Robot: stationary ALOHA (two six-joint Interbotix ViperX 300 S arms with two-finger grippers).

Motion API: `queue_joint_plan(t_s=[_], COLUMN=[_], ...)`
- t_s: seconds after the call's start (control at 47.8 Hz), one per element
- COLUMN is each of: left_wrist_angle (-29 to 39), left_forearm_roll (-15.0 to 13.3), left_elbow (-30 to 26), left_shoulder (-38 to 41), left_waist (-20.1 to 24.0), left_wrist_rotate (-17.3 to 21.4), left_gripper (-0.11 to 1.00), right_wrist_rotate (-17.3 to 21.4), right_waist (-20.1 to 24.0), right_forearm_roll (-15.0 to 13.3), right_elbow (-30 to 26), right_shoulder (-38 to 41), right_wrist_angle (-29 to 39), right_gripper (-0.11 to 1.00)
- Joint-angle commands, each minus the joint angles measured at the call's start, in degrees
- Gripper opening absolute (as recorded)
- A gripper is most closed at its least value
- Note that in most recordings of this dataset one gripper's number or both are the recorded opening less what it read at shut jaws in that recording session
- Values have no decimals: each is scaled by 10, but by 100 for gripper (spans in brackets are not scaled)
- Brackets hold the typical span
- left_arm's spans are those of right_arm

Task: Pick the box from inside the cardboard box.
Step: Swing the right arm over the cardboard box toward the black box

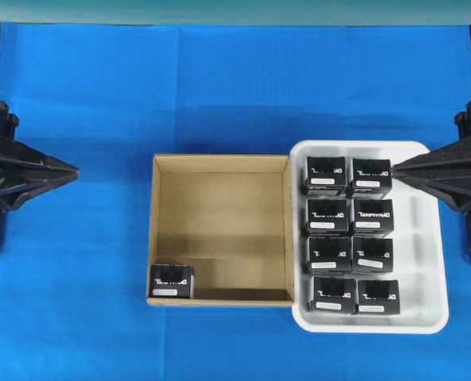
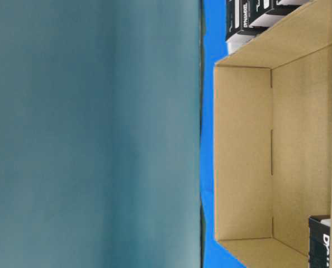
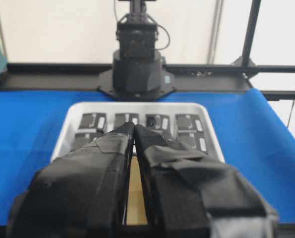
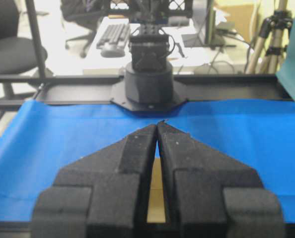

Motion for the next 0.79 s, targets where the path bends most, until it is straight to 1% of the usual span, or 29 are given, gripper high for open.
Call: queue_joint_plan(t_s=[0.0,0.021,0.063,0.105,0.146,0.209,0.293,0.376,0.523,0.586,0.648,0.774], left_wrist_angle=[-2,-1,2,5,11,25,55,88,143,156,168,194], left_forearm_roll=[9,9,9,9,9,9,9,9,9,9,9,9], left_elbow=[-14,-16,-18,-22,-25,-27,-34,-41,-51,-54,-54,-54], left_shoulder=[6,6,6,6,6,4,4,4,0,-1,-2,-3], left_waist=[4,3,4,4,2,-2,-7,-11,-14,-15,-15,-16], left_wrist_rotate=[-8,-8,-9,-10,-10,-11,-11,-11,-11,-11,-11,-11], left_gripper=[14,14,9,3,-1,-4,-5,-5,-5,-5,-5,-5], right_wrist_rotate=[7,8,11,17,21,32,52,83,131,150,158,157], right_waist=[-4,-3,-4,-3,-3,-2,5,16,38,47,58,70], right_forearm_roll=[4,14,32,43,49,49,51,51,52,52,52,52], right_elbow=[-11,-18,-26,-40,-54,-74,-104,-142,-193,-216,-243,-304], right_shoulder=[4,9,18,29,41,62,92,136,216,250,289,359], right_wrist_angle=[-3,8,33,62,94,132,176,217,270,292,317,384], right_gripper=[14,14,11,6,2,0,0,0,0,0,0,0])
